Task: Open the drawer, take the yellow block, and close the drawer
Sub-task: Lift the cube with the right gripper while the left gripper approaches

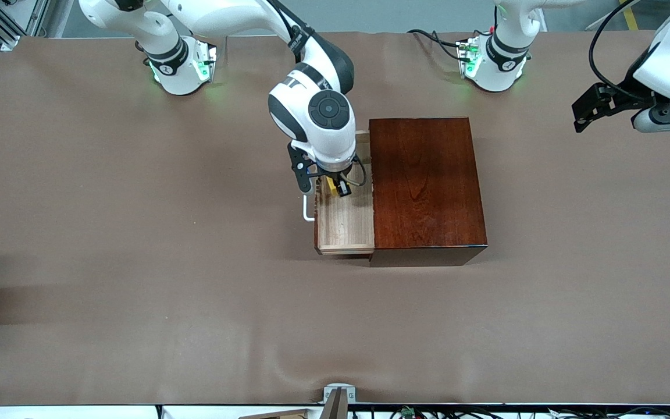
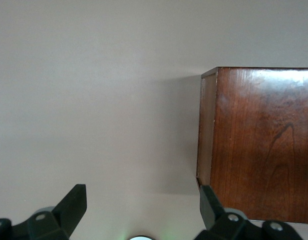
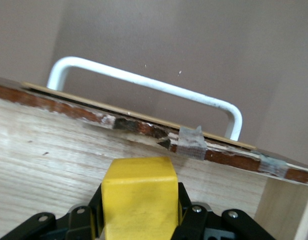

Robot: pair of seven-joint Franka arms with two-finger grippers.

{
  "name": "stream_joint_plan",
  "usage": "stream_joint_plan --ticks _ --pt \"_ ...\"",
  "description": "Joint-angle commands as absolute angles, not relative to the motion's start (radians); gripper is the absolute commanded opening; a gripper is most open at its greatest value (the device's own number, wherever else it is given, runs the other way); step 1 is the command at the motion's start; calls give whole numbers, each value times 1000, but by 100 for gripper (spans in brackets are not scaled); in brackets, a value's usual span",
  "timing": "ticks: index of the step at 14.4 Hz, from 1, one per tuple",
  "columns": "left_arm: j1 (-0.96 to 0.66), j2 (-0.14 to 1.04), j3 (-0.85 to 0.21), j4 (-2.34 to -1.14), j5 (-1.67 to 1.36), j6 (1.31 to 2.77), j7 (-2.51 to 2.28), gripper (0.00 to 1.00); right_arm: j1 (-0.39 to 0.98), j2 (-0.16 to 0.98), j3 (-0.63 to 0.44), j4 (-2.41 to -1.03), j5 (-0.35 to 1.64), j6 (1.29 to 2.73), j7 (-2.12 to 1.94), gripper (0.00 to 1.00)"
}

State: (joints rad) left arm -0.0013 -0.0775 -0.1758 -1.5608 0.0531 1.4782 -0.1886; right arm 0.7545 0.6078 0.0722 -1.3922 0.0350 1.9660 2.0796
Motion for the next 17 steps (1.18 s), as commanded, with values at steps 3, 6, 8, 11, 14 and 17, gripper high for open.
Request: stream_joint_plan --ticks 3,6,8,11,14,17 --pt "-14 -94 -225 -1571 38 1483 -241 100 713 600 78 -1278 28 1833 2004 0" --pt "-14 -75 -288 -1569 35 1483 -290 100 671 597 81 -1217 29 1737 1909 0" --pt "-17 -54 -316 -1546 35 1483 -326 100 632 562 84 -1215 32 1721 1846 0" --pt "-18 -5 -379 -1511 38 1485 -431 100 589 545 80 -1216 32 1675 1711 0" --pt "-21 44 -457 -1499 37 1497 -546 100 526 542 78 -1219 32 1667 1556 0" --pt "-25 118 -532 -1451 40 1519 -658 100 438 537 77 -1226 25 1600 1391 0"
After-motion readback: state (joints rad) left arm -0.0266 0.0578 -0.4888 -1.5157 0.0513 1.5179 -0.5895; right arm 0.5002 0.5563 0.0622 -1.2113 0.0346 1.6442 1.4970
